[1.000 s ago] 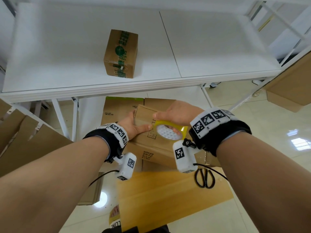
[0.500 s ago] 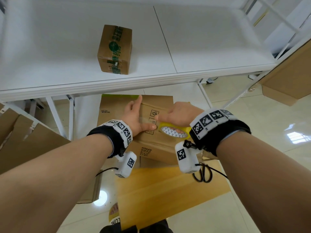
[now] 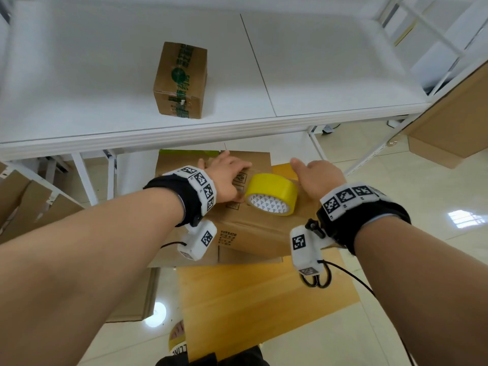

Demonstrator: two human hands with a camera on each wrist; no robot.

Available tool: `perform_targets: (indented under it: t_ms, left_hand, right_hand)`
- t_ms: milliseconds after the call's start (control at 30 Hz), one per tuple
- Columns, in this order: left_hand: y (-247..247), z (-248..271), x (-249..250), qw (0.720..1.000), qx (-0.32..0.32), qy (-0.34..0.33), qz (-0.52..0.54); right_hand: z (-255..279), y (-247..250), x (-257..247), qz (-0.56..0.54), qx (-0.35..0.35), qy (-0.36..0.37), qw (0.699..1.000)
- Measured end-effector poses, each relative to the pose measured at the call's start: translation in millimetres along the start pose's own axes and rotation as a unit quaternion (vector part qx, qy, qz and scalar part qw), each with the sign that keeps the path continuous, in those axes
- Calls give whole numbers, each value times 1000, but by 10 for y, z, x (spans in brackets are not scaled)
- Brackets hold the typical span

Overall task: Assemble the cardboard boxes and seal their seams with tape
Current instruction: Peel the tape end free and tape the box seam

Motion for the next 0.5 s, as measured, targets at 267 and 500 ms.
perform_targets:
  t_ms: [267,500]
  left_hand:
    - [-2,70,-91,997,21,26,63]
    - [103,165,-144,989,52,111,82]
  right_hand:
    - [-93,-262,632,-51,-32,-212,975]
    - [-223,78,274,-119,11,-105,987]
Point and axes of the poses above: each hand's wrist, its own z-axis away from the middle knuckle, its own y-axis out of the back of the hand, x = y × z, the point moved 3 cm from there along -z, towards the middle knuckle, and after that the axes turned 7 degrees about -y, right-handed, at the moved point
